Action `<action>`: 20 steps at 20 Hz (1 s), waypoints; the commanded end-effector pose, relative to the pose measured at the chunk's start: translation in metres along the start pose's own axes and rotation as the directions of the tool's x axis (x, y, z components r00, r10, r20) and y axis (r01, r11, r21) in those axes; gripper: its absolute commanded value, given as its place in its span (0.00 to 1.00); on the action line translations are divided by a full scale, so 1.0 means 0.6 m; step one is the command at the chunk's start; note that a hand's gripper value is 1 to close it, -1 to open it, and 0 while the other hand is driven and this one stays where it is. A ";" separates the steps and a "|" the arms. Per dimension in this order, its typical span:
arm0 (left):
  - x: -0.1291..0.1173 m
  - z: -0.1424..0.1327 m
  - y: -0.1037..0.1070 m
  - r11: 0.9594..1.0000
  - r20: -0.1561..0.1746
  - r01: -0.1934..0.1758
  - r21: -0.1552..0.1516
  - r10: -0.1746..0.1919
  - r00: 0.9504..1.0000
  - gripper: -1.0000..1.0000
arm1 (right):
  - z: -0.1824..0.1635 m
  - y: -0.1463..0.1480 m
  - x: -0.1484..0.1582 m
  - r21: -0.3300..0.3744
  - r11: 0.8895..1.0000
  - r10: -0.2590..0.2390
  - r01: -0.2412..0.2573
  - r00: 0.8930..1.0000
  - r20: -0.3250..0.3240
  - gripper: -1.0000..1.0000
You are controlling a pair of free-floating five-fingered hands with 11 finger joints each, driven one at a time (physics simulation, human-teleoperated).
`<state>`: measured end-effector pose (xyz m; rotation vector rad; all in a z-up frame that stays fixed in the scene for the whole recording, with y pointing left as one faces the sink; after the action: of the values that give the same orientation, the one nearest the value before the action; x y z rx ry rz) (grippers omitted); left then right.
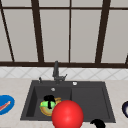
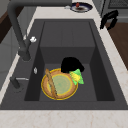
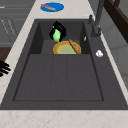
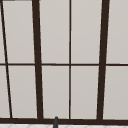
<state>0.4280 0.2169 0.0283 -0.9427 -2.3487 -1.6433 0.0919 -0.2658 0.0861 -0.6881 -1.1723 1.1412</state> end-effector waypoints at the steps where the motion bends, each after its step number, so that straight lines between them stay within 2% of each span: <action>1: -0.070 0.004 -0.024 1.000 -0.014 0.009 0.007 -0.009 1.000 1.00 | 0.000 0.000 0.000 0.000 1.000 0.000 0.000 1.000 0.000 0.50; 6: -0.153 0.009 -0.068 0.999 -0.006 0.032 0.007 -0.032 0.999 1.00 | 0.000 0.000 0.000 0.000 1.000 0.000 0.000 1.000 0.000 0.50; 10: -0.221 0.030 -0.095 0.999 0.002 0.049 0.021 -0.049 0.999 1.00 | 0.000 0.000 0.000 0.000 1.000 0.000 0.000 1.000 0.000 0.50; 12: -0.249 0.056 -0.103 0.998 0.011 0.054 0.033 -0.054 0.998 1.00 | 0.000 0.000 0.000 0.000 1.000 0.000 0.000 1.000 0.000 0.50; 14: -0.257 0.069 -0.101 0.996 0.045 0.085 0.022 -0.086 0.995 1.00 | 0.000 0.000 0.000 0.000 1.000 0.000 0.000 1.000 0.000 0.50; 16: -0.257 0.079 -0.108 0.992 0.098 0.126 0.007 -0.126 0.987 1.00 | 0.000 0.000 0.000 0.000 1.000 0.000 0.000 1.000 0.000 0.50; 18: -0.245 0.088 -0.118 0.990 0.137 0.139 -0.010 -0.136 0.981 1.00 | 0.000 0.000 0.000 0.000 1.000 0.000 0.000 1.000 0.000 0.50; 19: -0.235 0.086 -0.130 0.989 0.164 0.144 -0.020 -0.139 0.977 0.00 | 0.000 0.000 0.000 0.000 1.000 0.000 0.000 1.000 0.000 0.50; 20: -0.211 0.084 -0.134 0.977 0.245 0.208 -0.046 -0.191 0.950 0.00 | 0.000 0.000 0.000 0.000 1.000 0.000 0.000 1.000 0.000 0.50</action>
<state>0.5047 0.1815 -0.0799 -0.9629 -2.6697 -1.8161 0.0919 -0.2658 0.0861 -0.6881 -1.1723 1.1412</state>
